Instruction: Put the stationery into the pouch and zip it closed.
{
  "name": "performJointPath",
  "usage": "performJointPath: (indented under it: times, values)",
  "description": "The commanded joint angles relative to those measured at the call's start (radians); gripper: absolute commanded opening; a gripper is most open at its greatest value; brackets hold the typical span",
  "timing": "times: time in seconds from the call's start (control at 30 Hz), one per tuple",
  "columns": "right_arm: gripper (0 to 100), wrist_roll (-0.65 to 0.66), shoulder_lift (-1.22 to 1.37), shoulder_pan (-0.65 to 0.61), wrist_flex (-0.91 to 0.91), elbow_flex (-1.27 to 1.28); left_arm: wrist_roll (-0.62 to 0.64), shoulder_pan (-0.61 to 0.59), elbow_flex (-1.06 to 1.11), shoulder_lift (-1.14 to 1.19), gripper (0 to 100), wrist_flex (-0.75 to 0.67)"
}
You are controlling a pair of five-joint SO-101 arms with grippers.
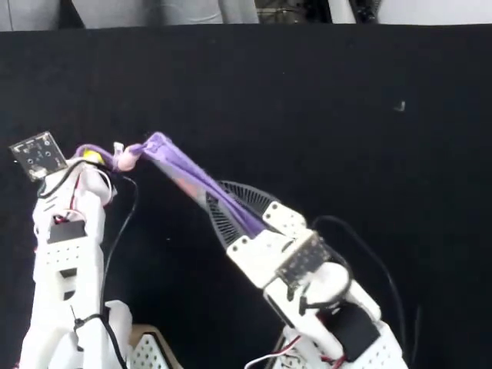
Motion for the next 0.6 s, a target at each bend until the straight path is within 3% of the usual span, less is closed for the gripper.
performJointPath:
  times: [0.0, 0.57]
  values:
    - [1.1, 0.003, -0.165, 0.021, -0.006, -0.13, -0.002, 0.015, 0.031, -0.015, 3, -0.08]
    - [1.1, 0.035, -0.165, 0.02, 0.049, -0.306, -0.005, 0.01, 0.062, -0.003, 3, -0.127]
